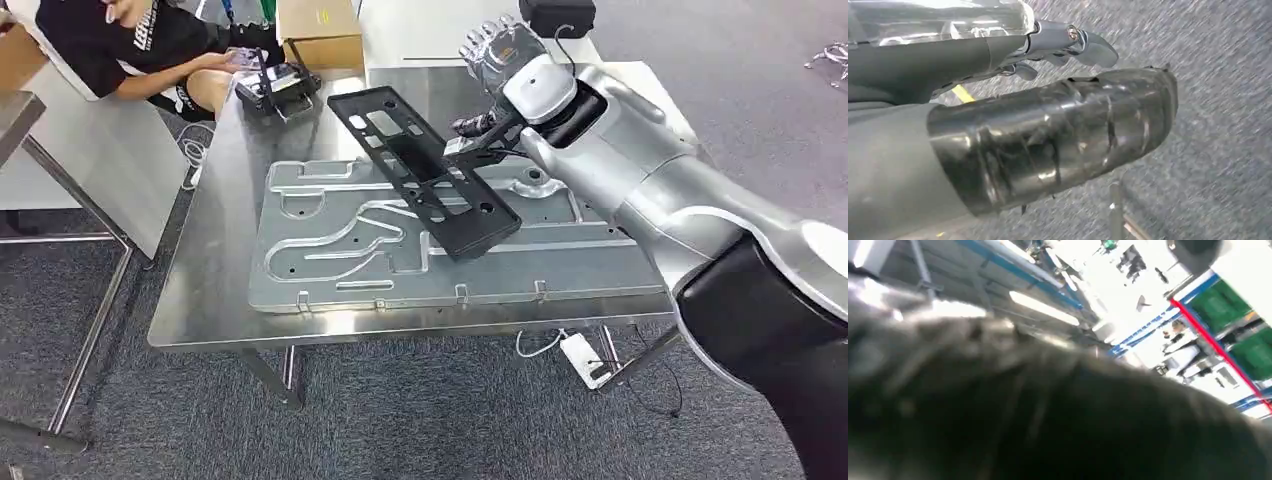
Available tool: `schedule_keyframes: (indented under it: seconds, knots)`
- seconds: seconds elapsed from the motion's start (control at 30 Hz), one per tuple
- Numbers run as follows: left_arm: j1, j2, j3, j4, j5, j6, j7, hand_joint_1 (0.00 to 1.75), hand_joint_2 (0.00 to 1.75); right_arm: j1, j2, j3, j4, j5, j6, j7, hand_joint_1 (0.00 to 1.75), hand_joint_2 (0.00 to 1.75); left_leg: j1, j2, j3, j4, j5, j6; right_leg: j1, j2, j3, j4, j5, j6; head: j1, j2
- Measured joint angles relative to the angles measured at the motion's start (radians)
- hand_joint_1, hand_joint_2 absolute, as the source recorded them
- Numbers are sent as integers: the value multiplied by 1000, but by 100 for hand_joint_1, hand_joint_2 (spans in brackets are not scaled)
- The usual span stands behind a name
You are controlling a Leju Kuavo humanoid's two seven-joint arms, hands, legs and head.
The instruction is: Take the parts from the cabinet and place them on the table.
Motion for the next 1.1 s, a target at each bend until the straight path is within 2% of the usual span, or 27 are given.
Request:
schedule_keyframes:
  seconds: [0.03, 0.07, 0.1, 0.13, 0.17, 0.2, 0.23, 0.27, 0.3, 0.33, 0.37, 0.4, 0.43, 0.53, 0.57, 0.6, 0.63, 0.67, 0.77, 0.83, 0.87, 0.9, 0.93, 0.97, 1.0, 1.07, 1.1]
  knots:
    - [3, -1, 0, 0, 0, -2, 0, 0, 0, -3, 0, 0, -2, 1, 1, 0, 0, 0, -1, -1, 0, -10, 12, -8, 0, -1, -5, -7, 12, -6, -1, 0]
    - [2, -2, 0, 0, 0, -2, 0, 0, 0, -4, 1, 0, -3, 2, 2, 0, 0, 0, -4, -1, -6, -6, 4, -10, -17, -5, 0, -33, 33, -11, -1, 0]
    - [3, 0, 0, 0, 0, -2, 0, 0, 0, -6, 4, 0, -4, 3, 8, 0, 0, 0, -2, -1, -17, 10, -31, -13, -15, -9, -6, -41, 47, -15, 0, 0]
    - [1, 1, 0, 0, 0, -3, 0, 0, 0, -11, 7, 0, -7, 3, 11, 1, 0, 0, -3, -2, -34, 65, -92, -14, -15, -10, -18, -43, 59, -24, -2, 0]
    - [1, 2, 0, 0, 0, -4, -1, 0, 0, -14, 7, 0, -10, 3, 15, 1, 0, 0, -2, -2, -53, 140, -148, -18, -15, -11, -31, -42, 67, -22, -2, 0]
    - [3, 4, 0, 0, 0, -6, -1, 0, 0, -15, 7, 0, -10, 5, 20, 3, 0, 0, -1, -1, -70, 214, -189, -23, -15, -11, -44, -41, 76, -22, -2, 0]
    - [4, 4, 0, 0, 0, -7, -1, 0, 0, -15, 7, 0, -10, 5, 21, 3, 0, 0, 2, -1, -80, 273, -208, -29, -16, -11, -57, -40, 85, -20, -2, 0]
    - [5, 4, 0, 0, 0, -9, -1, 0, 0, -15, 7, 0, -10, 5, 23, 3, 0, 0, 5, -1, -75, 299, -197, -33, -17, -11, -71, -37, 95, -18, -2, 0]
    - [3, 4, 0, 0, 0, -11, -1, 0, 0, -15, 7, 0, -11, 6, 23, 3, 0, 0, 9, -1, -46, 276, -164, -38, -20, -11, -86, -31, 102, -12, -2, 0]
    - [2, 5, 0, 0, 0, -11, -1, 0, 0, -16, 7, 0, -12, 8, 24, 3, 0, 0, 11, 0, -2, 220, -129, -42, -24, -11, -100, -23, 107, -6, -2, 0]
    - [2, 5, 0, 0, 0, -11, -1, 0, 0, -19, 7, 0, -12, 10, 26, 3, 0, 0, 15, 1, 59, 136, -106, -48, -28, -12, -113, -10, 110, -1, -2, 0]
    - [0, 5, 0, 0, 0, -12, -1, 0, 0, -23, 8, 0, -15, 11, 26, 3, 0, 0, 21, 2, 109, 56, -125, -56, -28, -13, -126, 4, 112, 3, -2, 0]
    - [-2, 6, 0, 0, 0, -13, -1, 0, 0, -30, 6, 0, -20, 12, 26, 3, 0, 0, 7, -3, 137, 10, -146, -50, -25, -11, -141, 17, 115, 8, -2, 0]
    - [-1, 7, 0, 0, 0, -13, -1, 0, 0, -35, 6, 0, -21, 14, 30, 2, 0, 0, 4, -4, 114, 22, -135, -22, -21, -11, -149, 14, 139, 28, -1, 0]
    - [-2, 6, 0, 0, 0, -14, -1, 0, 0, -34, 6, 0, -20, 14, 33, 2, 0, 0, 11, -2, 103, 15, -124, -7, -24, -10, -156, 15, 140, 32, 0, 0]
    - [-4, 6, 0, 0, 0, -14, -1, 0, 0, -36, 4, 0, -20, 14, 35, 2, 0, 0, 11, 4, 96, 15, -113, 4, -27, -7, -165, 30, 107, 39, -1, 0]
    - [-6, 6, 0, 0, 0, -14, -1, 0, 0, -38, 4, 0, -21, 14, 35, 2, 0, 0, 11, 5, 83, 15, -100, 18, -28, -6, -182, 76, 45, 42, -1, 0]
    - [-6, 6, 0, 0, 0, -14, -1, 0, 0, -39, 3, 0, -21, 14, 35, 2, 0, 0, 10, 5, 74, 15, -93, 20, -28, -5, -194, 121, 3, 45, 0, 0]
    - [-6, 6, 0, 0, 0, -14, -1, 0, 0, -39, 3, 0, -21, 14, 35, 2, 0, 0, 10, 5, 74, 15, -93, 20, -28, -5, -194, 121, 3, 45, 0, 0]
    - [-6, 6, 0, 0, 0, -14, -1, 0, 0, -39, 3, 0, -21, 14, 35, 2, 0, 0, 10, 5, 69, 15, -90, 21, -28, -5, -200, 148, -19, 46, 0, 0]
    - [-3, 5, 0, 0, 0, -14, -1, 0, 0, -38, 0, 0, -20, 14, 35, 2, 0, 0, 5, 5, 37, 17, -65, 23, -28, -5, -230, 307, -93, 49, 0, 0]
    - [-3, 5, 0, 0, 0, -14, -1, 0, 0, -37, 0, 1, -20, 14, 35, 2, 0, 0, 3, 5, 23, 17, -55, 22, -28, -5, -222, 329, -80, 47, 0, 0]
    - [-4, 4, 0, 0, 0, -14, -1, 0, 0, -42, 0, 1, -22, 14, 35, 2, 0, 0, -4, 5, -15, 18, -18, 20, -12, 1, -26, 99, 4, 9, -1, 0]
    - [-4, 0, 0, 0, 0, -15, -1, 0, 0, -45, 1, 1, -29, 14, 34, 2, 0, 0, -6, 3, -21, 18, -10, 14, -6, 0, 23, 16, -40, -9, -2, 0]
    - [-5, 2, 0, 0, 0, -15, -2, 0, 0, -47, 2, 1, -32, 14, 34, 2, 0, 0, 0, 4, -19, 10, -1, 8, -5, -2, 28, 2, -35, 2, -2, 0]
    - [-4, 1, 0, 0, 0, -14, -1, 0, 0, -53, 2, 1, -32, 14, 35, 2, 0, 0, 6, 7, -16, -6, 23, -7, 4, -1, 19, -9, -15, -8, -1, 0]
    - [-1, 1, 0, 0, 0, -15, -1, 0, 0, -52, 2, 1, -33, 14, 35, 2, 0, 0, 0, 3, -15, -22, 38, -14, 3, -4, 17, -25, 3, -13, 0, 0]
